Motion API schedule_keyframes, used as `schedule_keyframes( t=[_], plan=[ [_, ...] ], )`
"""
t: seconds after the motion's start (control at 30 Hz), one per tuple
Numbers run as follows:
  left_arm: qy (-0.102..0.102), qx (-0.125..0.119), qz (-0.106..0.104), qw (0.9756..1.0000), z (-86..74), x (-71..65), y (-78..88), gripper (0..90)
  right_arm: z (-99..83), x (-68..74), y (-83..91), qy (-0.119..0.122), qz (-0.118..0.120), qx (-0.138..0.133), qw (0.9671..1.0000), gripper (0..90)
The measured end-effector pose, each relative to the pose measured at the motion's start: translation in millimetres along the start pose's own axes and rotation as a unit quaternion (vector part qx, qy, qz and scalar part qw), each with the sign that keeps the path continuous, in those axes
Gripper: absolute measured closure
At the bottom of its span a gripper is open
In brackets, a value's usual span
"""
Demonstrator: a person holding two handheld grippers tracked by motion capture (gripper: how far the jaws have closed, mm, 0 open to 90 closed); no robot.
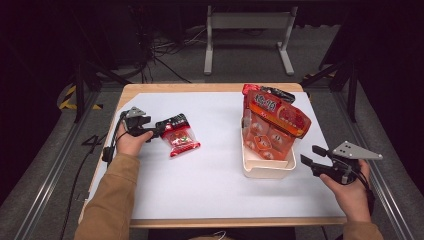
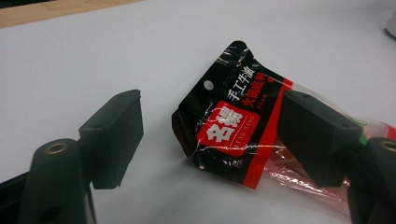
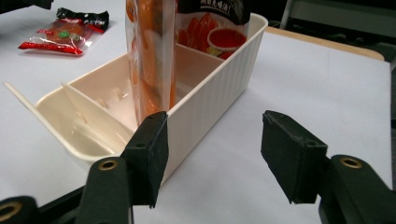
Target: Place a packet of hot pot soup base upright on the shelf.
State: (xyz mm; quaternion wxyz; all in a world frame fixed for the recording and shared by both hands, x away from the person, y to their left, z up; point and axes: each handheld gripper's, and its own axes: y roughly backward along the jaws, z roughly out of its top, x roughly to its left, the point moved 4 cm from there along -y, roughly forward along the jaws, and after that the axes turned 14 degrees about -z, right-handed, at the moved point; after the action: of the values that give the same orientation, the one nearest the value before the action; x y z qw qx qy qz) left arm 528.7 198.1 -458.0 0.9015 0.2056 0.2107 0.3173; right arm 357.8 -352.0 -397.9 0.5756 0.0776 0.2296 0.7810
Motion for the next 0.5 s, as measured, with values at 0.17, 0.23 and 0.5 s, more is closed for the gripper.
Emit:
schedule_keyframes(
  t=[0.17, 0.23, 0.5],
  plan=[
    [0.004, 0.01, -0.004, 0.9999, -0.2, 0.9, -6.2, 23.6, -7.0, 2.4, -2.1, 0.001, 0.003, 0.01, 0.9999, 41.6],
    [0.002, 0.022, 0.0, 0.9998, -1.1, 0.6, -9.0, 22.8, -9.3, 3.9, -2.8, 0.001, 0.005, 0.016, 0.9999, 41.6],
    [0.023, 0.032, -0.014, 0.9991, -4.2, 2.7, -19.2, 20.7, -18.8, 16.4, -8.4, 0.024, 0.008, 0.041, 0.9988, 43.2]
  ],
)
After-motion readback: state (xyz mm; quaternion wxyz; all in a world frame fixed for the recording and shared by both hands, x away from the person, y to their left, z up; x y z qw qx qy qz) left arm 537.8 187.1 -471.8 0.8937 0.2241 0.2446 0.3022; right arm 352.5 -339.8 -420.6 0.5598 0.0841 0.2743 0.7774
